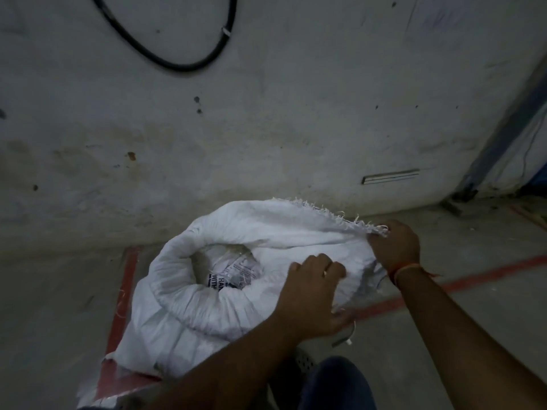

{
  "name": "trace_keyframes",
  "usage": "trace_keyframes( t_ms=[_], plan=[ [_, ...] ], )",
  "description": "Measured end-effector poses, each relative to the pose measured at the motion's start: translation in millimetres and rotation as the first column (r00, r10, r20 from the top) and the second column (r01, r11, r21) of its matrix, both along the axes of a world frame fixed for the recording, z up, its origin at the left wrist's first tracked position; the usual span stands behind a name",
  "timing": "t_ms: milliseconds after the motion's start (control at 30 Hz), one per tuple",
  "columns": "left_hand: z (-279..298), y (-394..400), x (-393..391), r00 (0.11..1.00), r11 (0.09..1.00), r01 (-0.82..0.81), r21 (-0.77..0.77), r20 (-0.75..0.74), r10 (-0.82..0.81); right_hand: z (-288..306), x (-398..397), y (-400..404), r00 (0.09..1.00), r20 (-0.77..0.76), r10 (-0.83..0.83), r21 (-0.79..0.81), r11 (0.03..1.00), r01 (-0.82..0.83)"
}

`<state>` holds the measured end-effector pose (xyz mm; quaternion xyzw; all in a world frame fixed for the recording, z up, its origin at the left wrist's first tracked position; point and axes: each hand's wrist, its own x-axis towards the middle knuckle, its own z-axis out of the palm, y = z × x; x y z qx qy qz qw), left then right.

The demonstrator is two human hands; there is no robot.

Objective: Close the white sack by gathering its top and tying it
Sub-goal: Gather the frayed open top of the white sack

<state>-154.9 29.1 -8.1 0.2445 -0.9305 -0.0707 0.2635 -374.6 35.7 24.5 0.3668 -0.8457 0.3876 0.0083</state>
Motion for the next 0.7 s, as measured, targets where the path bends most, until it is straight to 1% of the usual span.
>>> trace_keyframes(
  t_ms=[33,100,167,267,333,400,467,567,633,700],
  plan=[
    [-1,10,-5,1.000,0.999,-0.001,-0.042,0.007,0.001,3,1,0,0.994,0.106,0.004,-0.014,1.000,-0.002],
    [-6,25,-12,0.999,0.996,-0.043,-0.074,-0.002,0.043,6,5,0,0.947,0.318,0.039,-0.069,0.997,-0.018],
    [-14,31,-19,0.992,0.991,-0.121,-0.056,0.011,0.122,10,13,1,0.886,0.450,0.115,-0.136,0.989,-0.060],
    [-25,26,-26,0.960,0.966,-0.260,-0.001,0.109,0.258,18,36,6,0.781,0.580,0.231,-0.173,0.972,-0.160],
    [-25,20,-28,0.935,0.940,-0.340,0.037,0.121,0.334,20,51,8,0.719,0.618,0.317,-0.186,0.948,-0.258],
    [-19,14,-28,0.924,0.921,-0.381,0.082,0.062,0.376,21,63,9,0.642,0.661,0.389,-0.221,0.918,-0.329],
    [-9,8,-27,0.918,0.908,-0.389,0.154,-0.015,0.395,22,71,9,0.595,0.675,0.436,-0.255,0.895,-0.366],
    [4,-2,-25,0.903,0.898,-0.391,0.202,-0.106,0.417,25,75,8,0.589,0.657,0.471,-0.296,0.879,-0.373],
    [9,-8,-23,0.900,0.906,-0.376,0.194,-0.156,0.407,27,77,8,0.601,0.633,0.488,-0.312,0.871,-0.378],
    [13,-15,-21,0.895,0.912,-0.348,0.218,-0.214,0.392,31,78,8,0.616,0.615,0.493,-0.328,0.870,-0.369]
  ],
)
